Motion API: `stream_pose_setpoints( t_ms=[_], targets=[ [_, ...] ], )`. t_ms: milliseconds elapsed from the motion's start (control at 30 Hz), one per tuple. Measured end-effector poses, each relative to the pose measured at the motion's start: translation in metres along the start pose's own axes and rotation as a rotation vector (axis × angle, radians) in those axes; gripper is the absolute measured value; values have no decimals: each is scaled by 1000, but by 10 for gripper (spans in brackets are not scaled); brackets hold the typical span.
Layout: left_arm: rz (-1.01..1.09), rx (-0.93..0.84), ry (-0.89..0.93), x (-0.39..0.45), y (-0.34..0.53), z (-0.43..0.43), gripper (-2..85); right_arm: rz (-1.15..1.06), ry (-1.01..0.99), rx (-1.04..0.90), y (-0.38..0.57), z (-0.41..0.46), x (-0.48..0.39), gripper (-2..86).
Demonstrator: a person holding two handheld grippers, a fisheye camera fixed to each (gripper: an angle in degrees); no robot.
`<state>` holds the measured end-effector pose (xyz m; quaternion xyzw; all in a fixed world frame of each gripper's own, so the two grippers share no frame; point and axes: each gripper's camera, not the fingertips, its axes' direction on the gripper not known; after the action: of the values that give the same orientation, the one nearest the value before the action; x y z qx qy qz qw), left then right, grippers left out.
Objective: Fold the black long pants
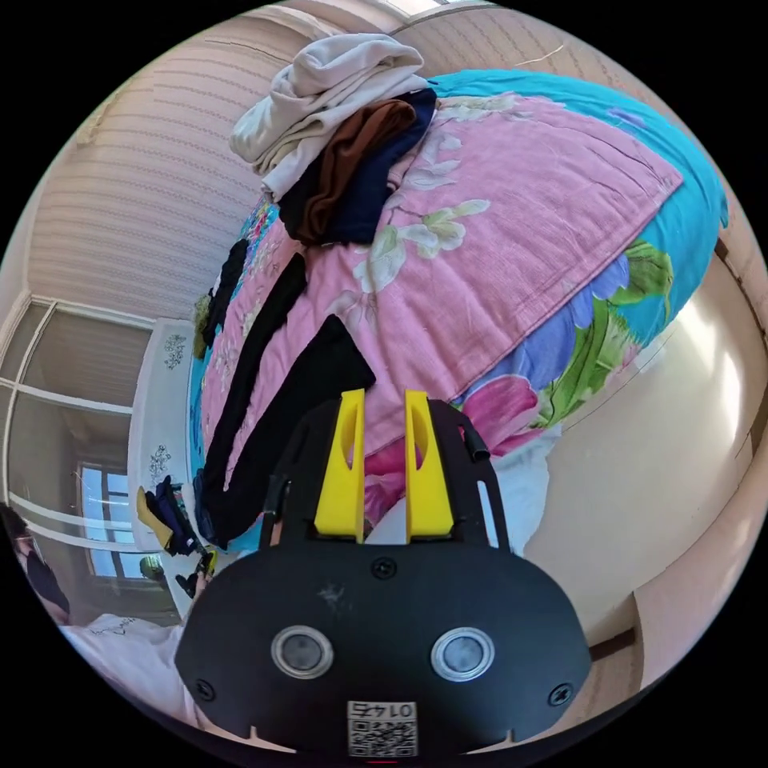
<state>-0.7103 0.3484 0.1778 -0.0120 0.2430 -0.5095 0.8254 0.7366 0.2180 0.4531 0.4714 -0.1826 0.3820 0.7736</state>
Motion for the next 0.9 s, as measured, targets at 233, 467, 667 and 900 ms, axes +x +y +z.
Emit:
stream_pose_setpoints(
  t_ms=[233,467,667,900],
  targets=[
    [-217,14,207,-68,-52,-23,74,18,-80,-13,-7,16,-17,77],
    [-302,17,306,-78,-98,-37,75,43,-100,-38,-13,27,-34,22],
    [-207,37,339,-76,-115,-82,4,9,-125,-2,-18,8,-50,10],
    [14,79,416,-34,-155,-157,-9,-191,-59,20,-50,-10,-110,7]
  ],
)
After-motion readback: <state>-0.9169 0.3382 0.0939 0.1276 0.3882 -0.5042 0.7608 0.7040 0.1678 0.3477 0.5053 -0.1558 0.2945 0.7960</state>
